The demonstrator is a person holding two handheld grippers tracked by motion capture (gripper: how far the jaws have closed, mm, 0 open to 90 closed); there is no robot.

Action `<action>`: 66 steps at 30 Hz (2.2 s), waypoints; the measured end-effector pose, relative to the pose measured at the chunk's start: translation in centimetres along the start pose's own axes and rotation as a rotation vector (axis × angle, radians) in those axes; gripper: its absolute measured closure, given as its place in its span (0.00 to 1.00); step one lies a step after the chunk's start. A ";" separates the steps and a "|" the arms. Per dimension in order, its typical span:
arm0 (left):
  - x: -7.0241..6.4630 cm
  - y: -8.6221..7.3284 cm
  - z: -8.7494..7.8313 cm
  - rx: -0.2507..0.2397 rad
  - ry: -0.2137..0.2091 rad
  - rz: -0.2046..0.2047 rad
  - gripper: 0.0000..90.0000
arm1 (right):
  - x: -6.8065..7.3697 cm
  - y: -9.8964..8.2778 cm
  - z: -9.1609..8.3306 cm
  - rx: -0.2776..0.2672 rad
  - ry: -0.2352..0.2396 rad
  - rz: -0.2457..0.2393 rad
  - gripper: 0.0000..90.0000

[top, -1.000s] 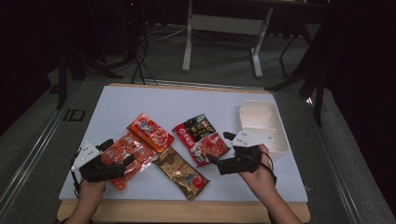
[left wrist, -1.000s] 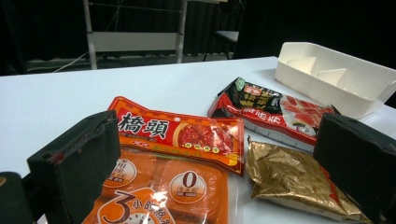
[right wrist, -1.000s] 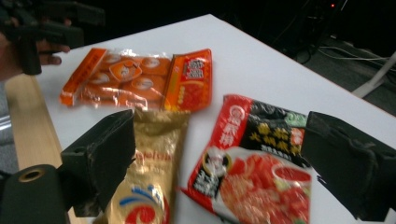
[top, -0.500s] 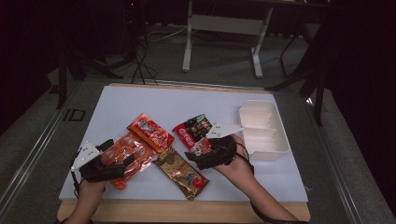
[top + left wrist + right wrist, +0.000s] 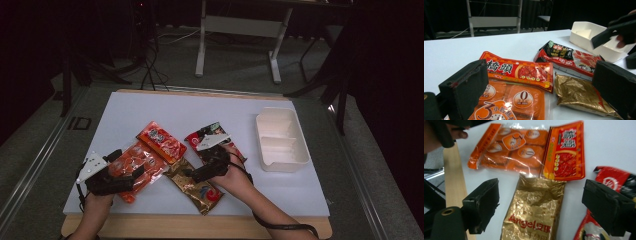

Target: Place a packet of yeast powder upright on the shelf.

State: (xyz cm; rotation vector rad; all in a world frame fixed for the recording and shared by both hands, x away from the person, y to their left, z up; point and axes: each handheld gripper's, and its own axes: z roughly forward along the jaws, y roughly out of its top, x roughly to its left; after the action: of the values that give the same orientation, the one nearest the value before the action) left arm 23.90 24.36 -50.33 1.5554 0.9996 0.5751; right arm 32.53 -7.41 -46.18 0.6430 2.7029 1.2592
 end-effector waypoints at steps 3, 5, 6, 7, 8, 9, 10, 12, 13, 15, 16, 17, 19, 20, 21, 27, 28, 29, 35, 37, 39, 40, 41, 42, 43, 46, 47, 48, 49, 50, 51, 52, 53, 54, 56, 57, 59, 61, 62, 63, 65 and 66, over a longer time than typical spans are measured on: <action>0.1 0.0 0.0 0.006 -0.001 0.002 0.01 | -0.4 -0.1 1.4 0.024 0.013 0.009 0.18; 0.1 0.0 0.0 0.004 -0.001 0.001 0.01 | -0.6 -0.1 2.2 0.038 0.007 0.003 0.19; 0.1 0.0 0.0 0.003 -0.002 0.001 0.01 | -0.7 -0.1 2.6 0.051 0.011 0.005 0.19; 0.1 0.0 0.0 0.004 -0.002 0.002 0.01 | -0.8 -0.1 3.0 0.058 0.010 0.009 0.19; 0.1 0.0 0.0 0.005 -0.004 0.002 0.01 | -1.0 -0.1 3.3 0.059 0.011 0.014 0.21; 0.1 0.0 0.0 0.005 -0.005 0.002 0.01 | -1.2 -0.1 3.7 0.066 0.020 0.019 0.23; 0.0 0.0 0.0 0.003 -0.005 0.000 0.01 | -1.3 -0.1 4.0 0.069 0.015 0.021 0.24; 0.0 0.0 0.0 0.003 -0.006 0.001 0.01 | -1.6 -0.2 4.7 0.087 0.018 0.023 0.26; 0.0 0.0 0.0 0.005 -0.007 0.002 0.01 | -1.7 -0.2 4.9 0.089 0.018 0.027 0.29; 0.1 0.0 0.0 0.006 -0.009 -0.001 0.01 | -2.0 -0.2 5.5 0.097 0.020 0.031 0.30; 0.1 0.0 0.0 0.005 -0.009 -0.001 0.01 | -2.1 -0.2 5.8 0.102 0.014 0.029 0.32; 0.1 0.0 0.0 0.005 -0.009 -0.001 0.01 | -2.2 -0.2 6.1 0.110 0.014 0.026 0.32; 0.1 0.0 0.0 0.008 -0.011 -0.001 0.01 | -2.4 -0.2 6.5 0.115 0.010 0.026 0.36; 0.1 0.0 0.0 0.007 -0.011 -0.003 0.01 | -2.5 -0.2 6.7 0.122 0.014 0.030 0.37; 0.1 0.0 0.0 0.006 -0.012 -0.005 0.01 | -2.7 -0.3 7.0 0.127 0.007 0.031 0.37; 0.1 0.0 0.0 0.007 -0.011 -0.005 0.01 | -3.2 -0.8 8.1 0.162 0.005 0.062 0.38; 0.1 -0.1 0.1 0.008 -0.011 -0.004 0.01 | -3.2 -0.8 8.3 0.170 0.003 0.062 0.38; 0.1 -0.1 0.1 0.008 -0.011 -0.004 0.01 | -3.2 -0.8 8.3 0.170 0.003 0.062 0.38; 0.1 -0.1 0.1 0.015 -0.011 -0.003 0.01 | -3.6 -0.9 9.2 0.234 0.022 0.091 0.40; 0.0 -0.1 0.2 0.017 -0.012 -0.003 0.01 | -3.6 -0.8 9.4 0.245 0.024 0.090 0.43; 0.0 -0.1 0.2 0.014 -0.012 -0.004 0.01 | -3.4 -0.7 9.5 0.260 0.020 0.072 0.44; 0.0 -0.1 0.2 0.017 -0.011 -0.002 0.01 | -3.4 -0.6 9.6 0.265 0.013 0.069 0.45; 0.1 -0.1 0.2 0.018 -0.011 -0.001 0.01 | -3.3 -0.6 9.7 0.268 0.005 0.069 0.46; 0.1 -0.1 0.2 0.018 -0.011 -0.002 0.01 | -3.1 -0.6 9.7 0.269 -0.006 0.061 0.47; 0.0 -0.1 0.2 0.016 -0.011 -0.002 0.01 | -3.1 -0.6 9.7 0.269 -0.006 0.061 0.47; 0.0 -0.1 0.2 0.022 -0.010 0.004 0.01 | -2.6 -0.7 9.6 0.266 -0.020 0.037 0.55; 0.0 -0.1 0.2 0.023 -0.011 0.004 0.01 | -2.4 -0.7 9.6 0.265 -0.022 0.029 0.58; 0.0 -0.1 0.2 0.023 -0.010 0.004 0.01 | -2.2 -0.7 9.6 0.264 -0.028 0.019 0.61; 0.0 -0.1 0.2 0.020 -0.009 0.002 0.01 | -2.1 -0.7 9.7 0.265 -0.047 0.013 0.66; 0.0 -0.1 0.2 0.022 -0.009 0.004 0.01 | -2.0 -0.8 9.7 0.264 -0.060 0.015 0.69; 0.0 -0.1 0.2 0.024 -0.009 0.006 0.01 | -2.0 -0.8 9.7 0.264 -0.060 0.015 0.69; 0.0 -0.1 0.2 0.026 -0.009 0.005 0.01 | -1.9 -0.8 9.7 0.261 -0.072 0.002 0.72; 0.0 -0.1 0.2 0.026 -0.009 0.006 0.01 | -1.7 -0.8 9.7 0.262 -0.078 -0.002 0.77; 0.0 -0.1 0.2 0.025 -0.008 0.006 0.01 | -1.7 -0.8 9.7 0.262 -0.074 -0.007 0.82; 0.0 -0.1 0.2 0.025 -0.008 0.005 0.01 | -1.5 -0.8 9.7 0.266 -0.080 -0.020 0.88; 0.0 -0.1 0.3 0.028 -0.008 0.006 0.01 | -1.5 -0.8 9.7 0.267 -0.082 -0.025 0.92; 0.0 -0.1 0.3 0.027 -0.009 0.004 0.01 | -1.2 -0.7 9.7 0.273 -0.089 -0.051 0.97; 0.0 -0.1 0.3 0.025 -0.009 0.005 0.01 | -1.2 -0.7 9.6 0.274 -0.088 -0.059 0.98; 0.0 -0.1 0.3 0.027 -0.009 0.005 0.01 | -1.3 -0.6 9.4 0.270 -0.078 -0.047 0.99; 0.0 -0.1 0.3 0.027 -0.008 0.005 0.01 | -1.5 -0.4 9.1 0.254 -0.065 -0.029 0.99; 0.1 -0.1 0.2 0.022 -0.007 0.001 0.01 | -1.6 -0.2 8.4 0.234 -0.062 -0.035 0.99; 0.1 -0.1 0.2 0.022 -0.008 0.001 0.01 | -1.6 0.0 7.9 0.218 -0.056 -0.032 0.99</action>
State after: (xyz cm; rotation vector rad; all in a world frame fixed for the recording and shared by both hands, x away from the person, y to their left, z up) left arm 24.10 24.28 -50.51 1.5766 1.0029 0.5596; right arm 35.97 -2.39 -51.50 0.6431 2.8153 0.9325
